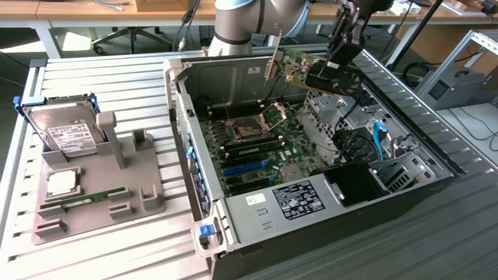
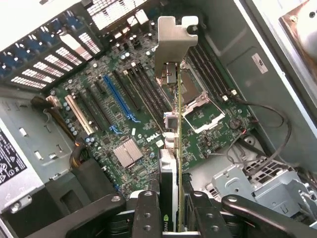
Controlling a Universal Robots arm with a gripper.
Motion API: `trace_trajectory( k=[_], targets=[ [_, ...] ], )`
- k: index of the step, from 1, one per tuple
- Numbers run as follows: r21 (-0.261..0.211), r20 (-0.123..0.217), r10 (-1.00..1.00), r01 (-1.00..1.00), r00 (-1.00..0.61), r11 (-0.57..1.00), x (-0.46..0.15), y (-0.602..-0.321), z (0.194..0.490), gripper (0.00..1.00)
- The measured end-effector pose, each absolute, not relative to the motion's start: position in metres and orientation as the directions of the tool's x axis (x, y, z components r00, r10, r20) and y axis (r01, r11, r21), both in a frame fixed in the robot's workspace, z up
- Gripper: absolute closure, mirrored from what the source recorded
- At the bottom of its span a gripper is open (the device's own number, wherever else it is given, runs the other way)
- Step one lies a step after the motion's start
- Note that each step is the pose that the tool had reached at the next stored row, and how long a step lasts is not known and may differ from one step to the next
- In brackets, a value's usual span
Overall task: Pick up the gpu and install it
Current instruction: 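Insert the gpu into the slot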
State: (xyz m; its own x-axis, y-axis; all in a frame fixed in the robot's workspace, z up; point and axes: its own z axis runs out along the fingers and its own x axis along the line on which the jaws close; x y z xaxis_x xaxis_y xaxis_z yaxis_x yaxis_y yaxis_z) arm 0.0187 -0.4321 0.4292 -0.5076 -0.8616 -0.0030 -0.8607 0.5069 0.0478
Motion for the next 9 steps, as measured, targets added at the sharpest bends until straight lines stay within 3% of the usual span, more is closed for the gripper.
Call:
trace_trajectory(
  k=[9],
  targets=[
    [0.045,0.002,-0.942,-0.941,-0.336,0.335,0.0187,-0.432,0.4291,0.73]
  ],
)
